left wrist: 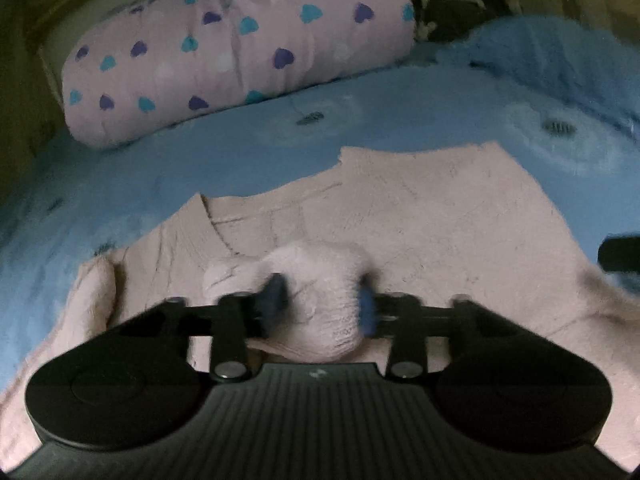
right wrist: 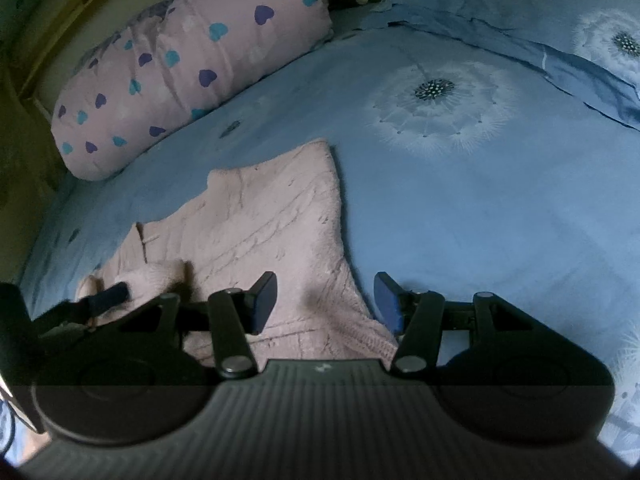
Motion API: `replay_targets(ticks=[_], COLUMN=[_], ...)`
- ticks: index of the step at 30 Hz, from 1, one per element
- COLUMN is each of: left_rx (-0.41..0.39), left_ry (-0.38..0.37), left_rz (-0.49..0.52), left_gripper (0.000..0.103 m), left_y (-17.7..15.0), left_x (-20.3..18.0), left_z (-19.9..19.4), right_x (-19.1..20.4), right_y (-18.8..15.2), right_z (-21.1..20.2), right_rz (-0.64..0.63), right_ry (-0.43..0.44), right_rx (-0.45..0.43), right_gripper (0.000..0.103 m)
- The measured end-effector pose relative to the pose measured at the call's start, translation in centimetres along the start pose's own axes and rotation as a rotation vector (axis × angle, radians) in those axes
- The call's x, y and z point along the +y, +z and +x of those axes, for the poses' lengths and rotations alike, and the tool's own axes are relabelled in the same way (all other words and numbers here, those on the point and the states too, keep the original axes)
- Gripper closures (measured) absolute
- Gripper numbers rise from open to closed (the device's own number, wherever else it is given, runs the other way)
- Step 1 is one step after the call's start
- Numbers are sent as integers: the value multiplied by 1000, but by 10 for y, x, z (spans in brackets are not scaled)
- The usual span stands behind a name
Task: Fold small clothes
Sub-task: 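Grasp the other sleeve cuff with the left tool, then fold the held sleeve across the body and open the left tool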
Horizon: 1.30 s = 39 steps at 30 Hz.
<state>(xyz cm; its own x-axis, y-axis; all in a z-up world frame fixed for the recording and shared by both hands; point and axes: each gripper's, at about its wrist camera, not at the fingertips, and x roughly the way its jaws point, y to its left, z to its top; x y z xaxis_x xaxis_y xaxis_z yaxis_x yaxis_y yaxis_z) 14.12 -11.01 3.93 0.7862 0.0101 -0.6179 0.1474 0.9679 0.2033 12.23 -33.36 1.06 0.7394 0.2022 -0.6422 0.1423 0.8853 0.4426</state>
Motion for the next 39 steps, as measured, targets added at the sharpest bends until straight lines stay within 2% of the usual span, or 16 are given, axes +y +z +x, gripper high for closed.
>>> replay_targets(ticks=[2, 6, 10, 13, 19, 21, 27, 31, 34, 39], left_rx=[-33, -81, -10, 32, 53, 63, 146, 108, 71, 4], left_ry=[-3, 127, 160, 144, 198, 231, 372, 301, 215, 90], left_rz=[-35, -82, -170, -222, -214, -210, -190, -259, -292, -339], left_gripper=[81, 81, 81, 80, 78, 71, 65, 63, 61, 46], left_y=[1, 1, -12, -28, -50, -53, -67, -72, -69, -55], left_x=[15, 50, 96, 119, 137, 144, 177, 189, 186, 172], left_z=[-8, -16, -5, -1, -4, -5, 1, -20, -37, -49], right_x=[1, 2, 4, 8, 15, 17, 17, 19, 19, 16], right_y=[0, -1, -3, -4, -11, -12, -14, -14, -13, -12], right_z=[-1, -1, 2, 5, 12, 14, 15, 16, 16, 15], right_rz=[-4, -16, -45, -59, -106, -121, -132, -131, -133, -117], right_ry=[5, 5, -13, -20, -34, -43, -60, -67, -66, -73], right_rx=[-2, -1, 7, 15, 40, 46, 49, 50, 48, 39], right_gripper=[47, 47, 47, 47, 47, 47, 47, 47, 47, 47])
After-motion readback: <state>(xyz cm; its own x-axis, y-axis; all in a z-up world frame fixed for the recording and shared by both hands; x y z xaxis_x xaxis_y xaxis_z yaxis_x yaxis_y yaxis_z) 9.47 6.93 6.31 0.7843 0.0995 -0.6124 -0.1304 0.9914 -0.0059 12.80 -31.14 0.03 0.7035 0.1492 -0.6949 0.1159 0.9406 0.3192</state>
